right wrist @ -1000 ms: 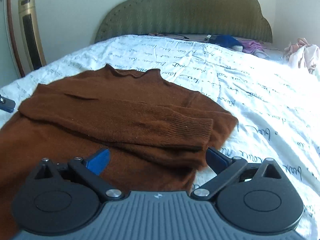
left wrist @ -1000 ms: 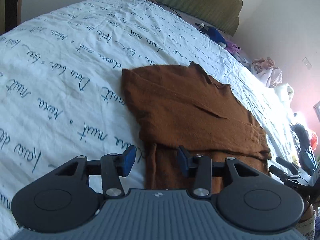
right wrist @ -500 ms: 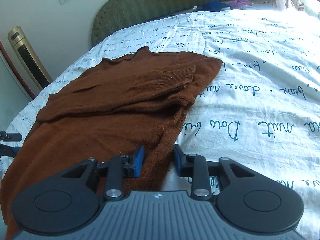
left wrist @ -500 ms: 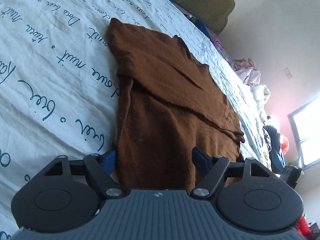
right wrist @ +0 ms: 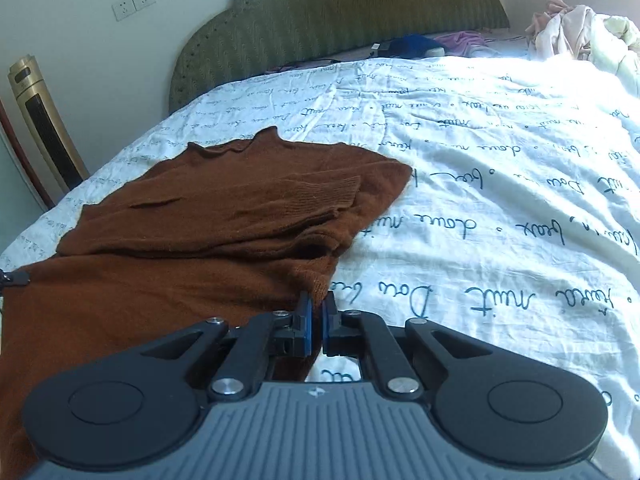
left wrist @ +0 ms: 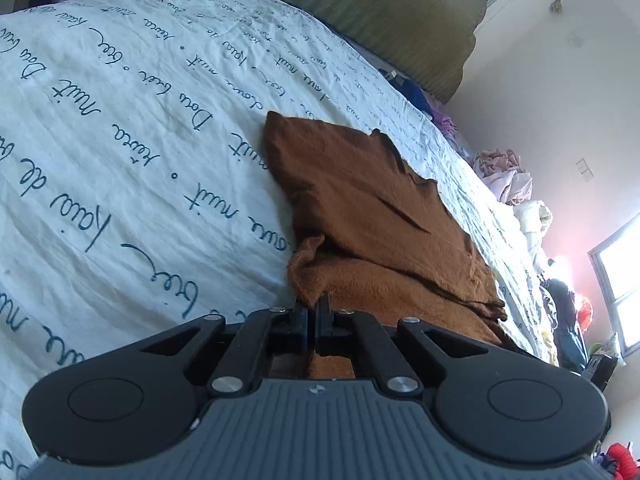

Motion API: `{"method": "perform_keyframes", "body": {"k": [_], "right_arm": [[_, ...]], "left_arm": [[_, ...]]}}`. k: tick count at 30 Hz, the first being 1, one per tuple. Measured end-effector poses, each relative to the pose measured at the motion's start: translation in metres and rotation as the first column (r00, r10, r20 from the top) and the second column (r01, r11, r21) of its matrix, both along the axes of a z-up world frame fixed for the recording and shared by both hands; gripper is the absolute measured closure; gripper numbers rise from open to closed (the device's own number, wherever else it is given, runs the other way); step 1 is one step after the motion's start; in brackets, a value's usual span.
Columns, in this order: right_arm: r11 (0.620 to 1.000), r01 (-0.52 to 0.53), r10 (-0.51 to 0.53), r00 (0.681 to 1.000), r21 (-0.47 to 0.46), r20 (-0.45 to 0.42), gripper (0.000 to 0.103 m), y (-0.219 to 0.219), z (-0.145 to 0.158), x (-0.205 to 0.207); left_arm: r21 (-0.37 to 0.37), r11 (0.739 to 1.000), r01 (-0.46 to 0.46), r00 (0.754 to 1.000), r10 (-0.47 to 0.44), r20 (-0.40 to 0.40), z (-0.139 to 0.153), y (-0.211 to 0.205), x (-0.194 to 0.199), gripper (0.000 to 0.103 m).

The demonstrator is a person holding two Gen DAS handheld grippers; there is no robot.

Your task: Fold small clothes

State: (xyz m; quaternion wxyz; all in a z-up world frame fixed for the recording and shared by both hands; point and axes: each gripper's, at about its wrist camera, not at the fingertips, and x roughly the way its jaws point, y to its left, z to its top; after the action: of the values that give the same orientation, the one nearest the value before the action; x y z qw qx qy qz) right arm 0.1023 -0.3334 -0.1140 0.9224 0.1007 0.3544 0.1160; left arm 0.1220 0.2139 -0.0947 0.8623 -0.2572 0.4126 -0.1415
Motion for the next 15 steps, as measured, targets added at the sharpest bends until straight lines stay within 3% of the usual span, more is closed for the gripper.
{"method": "perform_keyframes", "body": {"k": [3,5,7,8,9,10,13,15], "right_arm": [[0.999,0.003,0.0,0.997,0.043,-0.072,0.098,-0.008,-0.021,0.01],[0.995,0.013,-0.007,0.998,0.099,-0.069,0.093,-0.014,-0.022,0.007],[0.987,0.044,-0.029,0.995,0.157,-0.092,0.072,-0.02,-0.016,-0.005],[0.983,0.048,-0.035,0.997,0.177,-0.075,0.062,-0.02,-0.012,-0.017],[0.982,0.043,-0.032,0.998,0.186,-0.062,0.039,-0.019,-0.01,-0.029],[0.981,0.036,-0.027,0.998,0.192,-0.05,0.025,-0.017,-0.008,-0.043],[0.971,0.007,-0.003,1.0,0.237,-0.019,0.024,-0.009,-0.01,-0.086],[0.968,0.001,0.002,1.0,0.252,-0.014,0.024,-0.003,-0.015,-0.105]], "left_arm": [[-0.015,1.0,-0.014,0.998,0.013,-0.058,-0.016,0.005,-0.005,0.099],[-0.038,0.999,-0.005,0.999,0.003,-0.054,-0.017,0.006,-0.018,0.096],[-0.084,0.996,0.011,0.999,-0.014,-0.033,-0.015,0.006,-0.041,0.062],[-0.104,0.994,0.022,0.999,-0.025,-0.021,-0.014,0.005,-0.053,0.055],[-0.125,0.992,0.035,0.999,-0.037,-0.008,-0.013,0.003,-0.065,0.045],[-0.155,0.985,0.074,0.997,-0.073,0.009,-0.013,0.0,-0.078,0.038],[-0.182,0.978,0.099,0.995,-0.102,-0.008,-0.023,-0.008,-0.105,0.027],[-0.201,0.975,0.1,0.995,-0.104,-0.01,-0.032,-0.013,-0.117,0.026]]}}
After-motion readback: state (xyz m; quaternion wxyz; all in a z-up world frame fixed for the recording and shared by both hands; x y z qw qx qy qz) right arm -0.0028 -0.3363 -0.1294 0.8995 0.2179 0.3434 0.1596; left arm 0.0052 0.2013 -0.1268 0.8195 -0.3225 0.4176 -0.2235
